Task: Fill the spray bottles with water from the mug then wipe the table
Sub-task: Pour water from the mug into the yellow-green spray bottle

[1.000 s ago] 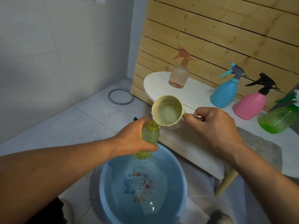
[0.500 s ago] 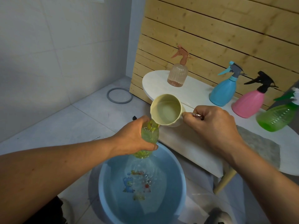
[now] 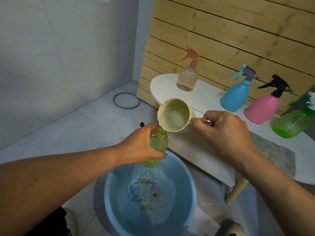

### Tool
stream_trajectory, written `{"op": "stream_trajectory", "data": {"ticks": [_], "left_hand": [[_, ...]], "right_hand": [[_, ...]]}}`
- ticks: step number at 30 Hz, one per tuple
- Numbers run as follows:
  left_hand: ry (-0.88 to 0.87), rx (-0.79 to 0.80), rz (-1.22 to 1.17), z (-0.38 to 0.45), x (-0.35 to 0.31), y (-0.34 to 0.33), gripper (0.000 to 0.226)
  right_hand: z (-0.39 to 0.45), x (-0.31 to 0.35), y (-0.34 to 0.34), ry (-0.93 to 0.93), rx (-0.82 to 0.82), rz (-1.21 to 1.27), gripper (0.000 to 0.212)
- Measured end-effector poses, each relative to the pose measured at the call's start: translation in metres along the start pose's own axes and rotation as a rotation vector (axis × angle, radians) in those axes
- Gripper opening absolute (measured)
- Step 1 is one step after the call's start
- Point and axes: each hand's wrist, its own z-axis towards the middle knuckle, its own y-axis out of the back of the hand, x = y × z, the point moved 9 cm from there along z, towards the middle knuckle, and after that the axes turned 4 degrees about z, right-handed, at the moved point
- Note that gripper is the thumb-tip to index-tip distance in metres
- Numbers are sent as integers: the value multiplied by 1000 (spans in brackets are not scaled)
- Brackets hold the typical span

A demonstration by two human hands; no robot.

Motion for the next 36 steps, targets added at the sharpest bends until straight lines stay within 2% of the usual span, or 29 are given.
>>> {"op": "stream_trajectory", "data": {"ticks": [36], "left_hand": [[-20,-16,-31,-3,-6,0,68]], "right_hand": [[-2,3,4,29,-38,-28,42]]}}
